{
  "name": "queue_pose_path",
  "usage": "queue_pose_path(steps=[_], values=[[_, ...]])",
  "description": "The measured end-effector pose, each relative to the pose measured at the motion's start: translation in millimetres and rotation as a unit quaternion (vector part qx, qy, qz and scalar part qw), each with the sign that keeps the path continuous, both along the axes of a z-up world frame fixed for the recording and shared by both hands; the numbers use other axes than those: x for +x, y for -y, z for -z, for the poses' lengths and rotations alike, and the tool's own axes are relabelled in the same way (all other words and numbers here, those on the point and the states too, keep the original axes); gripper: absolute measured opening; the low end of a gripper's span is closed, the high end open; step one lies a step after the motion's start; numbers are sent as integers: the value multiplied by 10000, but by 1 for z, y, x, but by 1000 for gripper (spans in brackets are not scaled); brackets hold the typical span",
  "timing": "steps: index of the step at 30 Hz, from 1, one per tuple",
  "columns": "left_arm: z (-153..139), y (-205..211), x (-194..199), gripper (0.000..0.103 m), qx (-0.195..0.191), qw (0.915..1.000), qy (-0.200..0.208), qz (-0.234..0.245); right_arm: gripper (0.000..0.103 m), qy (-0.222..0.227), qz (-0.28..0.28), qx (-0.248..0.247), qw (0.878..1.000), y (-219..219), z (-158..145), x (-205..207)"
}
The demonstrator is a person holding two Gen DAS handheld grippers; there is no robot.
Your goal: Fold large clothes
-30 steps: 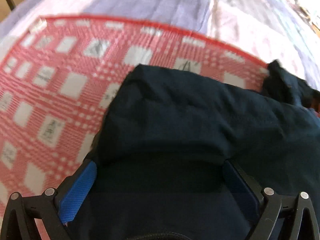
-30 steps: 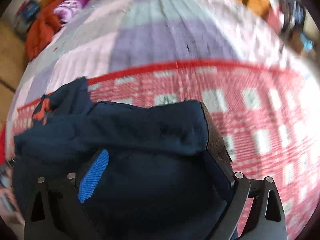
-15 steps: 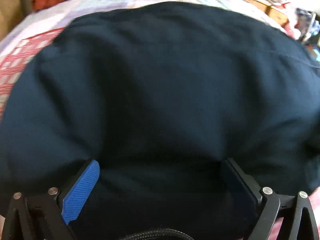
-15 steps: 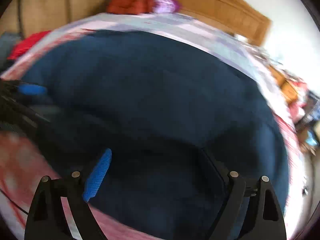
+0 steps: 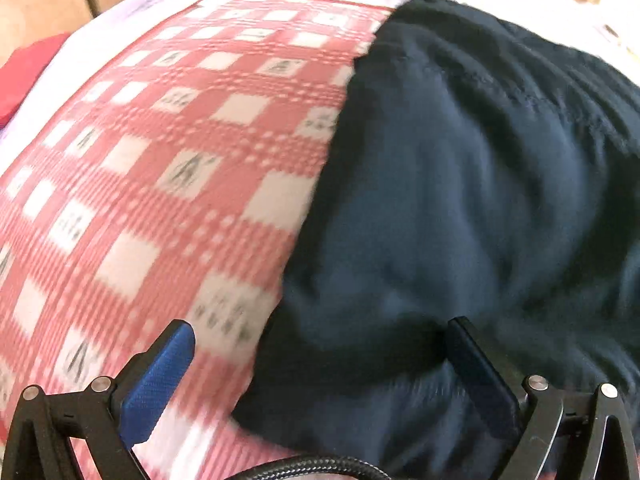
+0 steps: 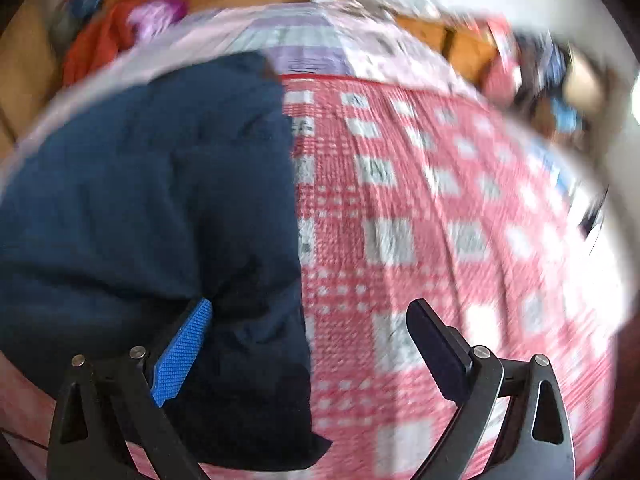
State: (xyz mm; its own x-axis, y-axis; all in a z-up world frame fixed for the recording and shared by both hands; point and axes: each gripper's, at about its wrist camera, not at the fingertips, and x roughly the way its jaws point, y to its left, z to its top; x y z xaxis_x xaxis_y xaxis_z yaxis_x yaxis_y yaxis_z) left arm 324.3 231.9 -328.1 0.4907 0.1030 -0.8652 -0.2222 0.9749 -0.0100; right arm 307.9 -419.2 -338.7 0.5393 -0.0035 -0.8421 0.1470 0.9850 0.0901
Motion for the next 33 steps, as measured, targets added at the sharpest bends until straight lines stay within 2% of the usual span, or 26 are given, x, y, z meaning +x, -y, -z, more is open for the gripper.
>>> queue_pose_path(steps=[2,3,5,7,11,14,15,16,19,22,23,25,27,28,30,33], values=[[-6,3,-24,103,-159,9998,102,20,99,170,301,874,9956,13,-8,-13],[-10,3,-38,103,-283,9995,127,31,99,250,338,1138,9926,17,-11,-23],[-10,4,-53,103,-379,9992,97,-31,100,256,235,1183,9924,7,-16,-32],[-4,3,-62,103,-697,9972,-30,-279,100,155,78,1142,9933,3,-16,-38],[20,-9,-65,103,-1139,9907,-273,-698,100,-265,-116,1085,9937,-2,-4,-36],[29,-9,-51,103,-1033,9916,-291,-726,99,-418,-140,1496,9878,-10,10,-27],[31,-12,-41,103,-1011,9918,-300,-722,95,-406,-273,1545,9868,-16,11,-25],[31,-13,-33,103,-950,9925,-290,-714,82,-382,-400,1552,9863,-23,11,-26],[30,-26,-10,103,-905,9927,-283,-749,81,-293,-552,1425,9878,-42,3,-30],[25,-36,-4,103,-799,9927,-346,-830,78,-296,-754,1432,9864,-51,-2,-40],[22,-37,-8,103,-777,9925,-367,-867,73,-325,-764,1142,9900,-50,-4,-41],[5,-33,-24,102,-541,9944,-243,-869,73,-208,-417,580,9972,-40,-13,-53],[-21,-14,-42,102,-202,9981,146,-564,73,262,45,-89,9996,-35,-38,-67],[-32,1,-48,102,-115,9988,336,-337,73,467,66,-232,9986,-40,-48,-71],[-48,46,-49,102,-74,9976,618,319,73,801,-345,-398,9954,-73,-64,-67],[-49,118,-32,102,-220,9898,678,1234,73,959,-1507,-583,9822,-163,-68,-42]])
